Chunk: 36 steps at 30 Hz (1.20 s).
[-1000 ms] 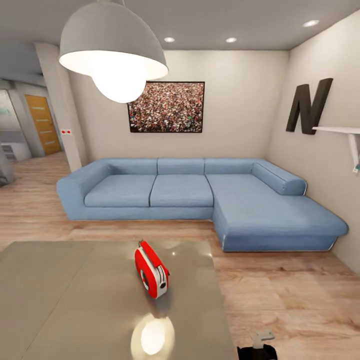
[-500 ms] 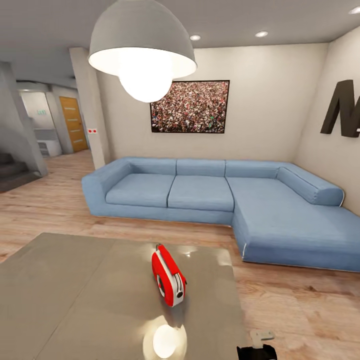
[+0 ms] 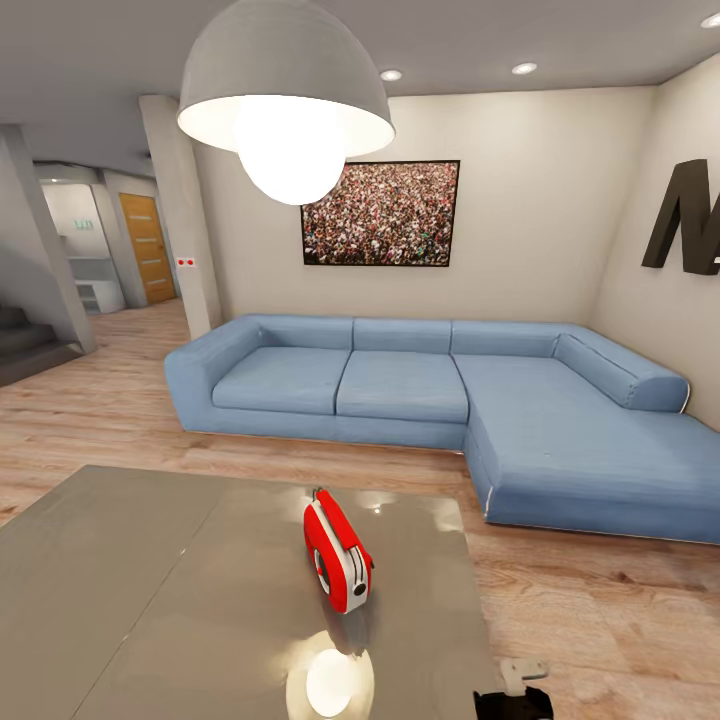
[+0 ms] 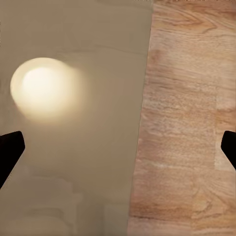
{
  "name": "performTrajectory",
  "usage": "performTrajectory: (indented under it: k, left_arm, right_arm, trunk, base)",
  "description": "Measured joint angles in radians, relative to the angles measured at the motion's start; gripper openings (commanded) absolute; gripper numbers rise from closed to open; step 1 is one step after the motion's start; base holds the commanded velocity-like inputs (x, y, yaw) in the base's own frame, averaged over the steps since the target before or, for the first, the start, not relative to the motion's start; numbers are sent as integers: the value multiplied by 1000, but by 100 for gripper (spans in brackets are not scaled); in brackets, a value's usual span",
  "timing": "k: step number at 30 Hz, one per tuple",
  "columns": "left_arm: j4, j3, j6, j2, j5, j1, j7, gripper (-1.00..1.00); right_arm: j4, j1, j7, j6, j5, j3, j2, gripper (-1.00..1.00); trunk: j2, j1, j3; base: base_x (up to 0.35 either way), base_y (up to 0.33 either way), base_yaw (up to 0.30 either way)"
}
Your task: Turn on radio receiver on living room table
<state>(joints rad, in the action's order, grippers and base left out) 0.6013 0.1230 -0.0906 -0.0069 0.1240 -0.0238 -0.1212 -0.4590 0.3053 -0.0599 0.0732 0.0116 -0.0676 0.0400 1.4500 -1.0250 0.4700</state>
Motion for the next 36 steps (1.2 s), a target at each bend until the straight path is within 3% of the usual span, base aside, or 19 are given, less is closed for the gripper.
performTrajectory:
  k: [4, 6, 8, 9, 11, 13, 17, 19, 21, 23, 28, 33, 36]
  left_arm:
    - [0, 1, 15, 0, 0, 0, 0, 100]
    - [0, 1, 25, 0, -1, 0, 0, 100]
    - [0, 1, 28, 1, -1, 0, 0, 100]
    - [0, 1, 29, 1, -1, 0, 0, 100]
    - [0, 1, 30, 1, -1, 0, 0, 100]
    - [0, 1, 31, 1, -1, 0, 0, 100]
    - [0, 1, 31, 1, -1, 0, 0, 100]
    - [0, 1, 31, 2, -1, 0, 0, 100]
    - [0, 1, 31, 3, -1, 0, -1, 100]
    - [0, 1, 31, 3, -1, 0, 0, 100]
    - [0, 1, 31, 4, -1, 1, -1, 100]
    - [0, 0, 31, 3, -2, 0, -1, 100]
    - [0, -1, 31, 2, -3, -1, -1, 100]
  right_arm:
    - [-14, 0, 3, 1, 2, -13, -16, 100]
    - [-69, 3, 1, 9, 3, -58, -46, 100]
    - [-133, 5, 0, 22, 4, -91, -58, 100]
    - [-207, 10, -1, 56, 4, -123, -65, 100]
    - [-302, 21, -1, 129, 3, -150, -74, 100]
    - [-441, 50, 2, 281, 2, -173, -94, 100]
    - [-597, 86, 4, 422, 1, -182, -129, 100]
    - [-743, 106, 7, 575, -4, -185, -159, 100]
    - [-801, 115, 17, 651, -9, -191, -172, 100]
    - [-858, 129, 46, 745, -11, -222, -196, 100]
    - [-904, 220, 77, 850, -11, -304, -214, 100]
    - [-891, 333, 97, 918, -31, -327, -214, 100]
    - [-734, 410, 105, 926, -41, -329, -214, 100]
  trunk:
    - [0, 0, 0]
    - [0, 0, 0]
    - [0, 0, 0]
    - [0, 0, 0]
    - [0, 0, 0]
    - [0, 0, 0]
    - [0, 0, 0]
    - [0, 0, 0]
    - [0, 0, 0]
    - [0, 0, 0]
    - [0, 0, 0]
    - [0, 0, 0]
    - [0, 0, 0]
  base:
    - [0, 0, 0]
    - [0, 0, 0]
    - [0, 0, 0]
    - [0, 0, 0]
    - [0, 0, 0]
    - [0, 0, 0]
    - [0, 0, 0]
    - [0, 0, 0]
    - [0, 0, 0]
    - [0, 0, 0]
    - [0, 0, 0]
    - [0, 0, 0]
    - [0, 0, 0]
